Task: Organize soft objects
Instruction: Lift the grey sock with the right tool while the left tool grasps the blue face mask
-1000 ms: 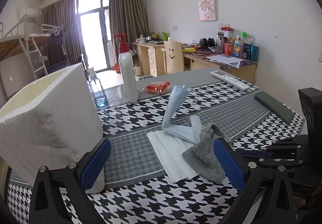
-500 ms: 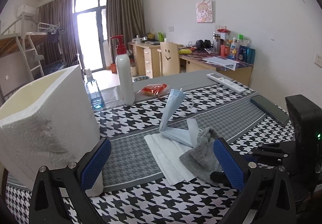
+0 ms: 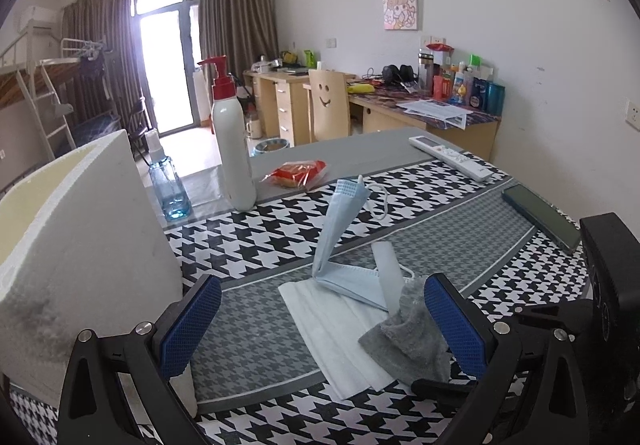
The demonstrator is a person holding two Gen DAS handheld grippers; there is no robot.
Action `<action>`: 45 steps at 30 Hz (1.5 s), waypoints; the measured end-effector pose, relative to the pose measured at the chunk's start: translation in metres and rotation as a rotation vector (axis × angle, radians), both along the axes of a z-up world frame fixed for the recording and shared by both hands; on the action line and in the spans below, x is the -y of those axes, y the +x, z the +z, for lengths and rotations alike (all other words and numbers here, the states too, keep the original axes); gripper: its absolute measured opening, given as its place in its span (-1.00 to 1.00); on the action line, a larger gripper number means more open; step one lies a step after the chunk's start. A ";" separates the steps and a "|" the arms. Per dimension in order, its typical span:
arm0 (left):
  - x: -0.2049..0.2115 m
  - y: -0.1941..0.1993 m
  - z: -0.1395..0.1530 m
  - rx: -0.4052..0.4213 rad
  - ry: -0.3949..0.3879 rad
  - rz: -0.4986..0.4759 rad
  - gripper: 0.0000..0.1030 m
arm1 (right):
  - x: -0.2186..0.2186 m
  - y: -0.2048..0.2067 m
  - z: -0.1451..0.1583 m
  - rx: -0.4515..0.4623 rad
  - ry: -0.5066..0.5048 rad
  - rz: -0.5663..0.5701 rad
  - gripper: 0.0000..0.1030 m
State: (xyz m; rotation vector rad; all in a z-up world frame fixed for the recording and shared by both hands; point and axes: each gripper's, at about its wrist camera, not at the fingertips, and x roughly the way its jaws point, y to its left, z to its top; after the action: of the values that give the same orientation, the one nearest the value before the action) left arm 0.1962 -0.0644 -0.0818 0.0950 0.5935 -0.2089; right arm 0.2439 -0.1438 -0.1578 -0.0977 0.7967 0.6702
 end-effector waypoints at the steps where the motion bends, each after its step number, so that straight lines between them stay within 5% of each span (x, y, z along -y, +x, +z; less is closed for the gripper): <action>1: 0.000 0.001 0.000 0.001 0.001 0.001 0.98 | 0.000 0.001 0.000 0.003 -0.010 -0.006 -0.46; 4: 0.001 0.004 0.000 -0.007 -0.003 0.006 0.98 | 0.006 0.004 0.000 -0.005 -0.011 -0.017 -0.78; 7: 0.005 0.006 0.000 -0.006 -0.006 -0.004 0.98 | 0.015 0.003 0.000 -0.009 0.006 -0.012 -0.82; 25: 0.025 0.030 -0.012 -0.059 0.015 -0.029 0.96 | 0.079 -0.004 0.017 0.023 0.081 -0.167 -0.84; 33: 0.031 0.046 -0.026 -0.126 0.002 -0.031 0.60 | 0.078 -0.003 0.010 0.010 0.055 -0.180 -0.83; 45: 0.037 0.061 -0.041 -0.187 0.007 -0.029 0.07 | 0.095 -0.007 0.012 0.026 0.071 -0.229 0.02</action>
State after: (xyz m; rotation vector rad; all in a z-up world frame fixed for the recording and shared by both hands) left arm 0.2570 -0.1010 -0.1225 0.0913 0.7796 -0.2459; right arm 0.2369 -0.2389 -0.1460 0.0484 0.7455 0.4791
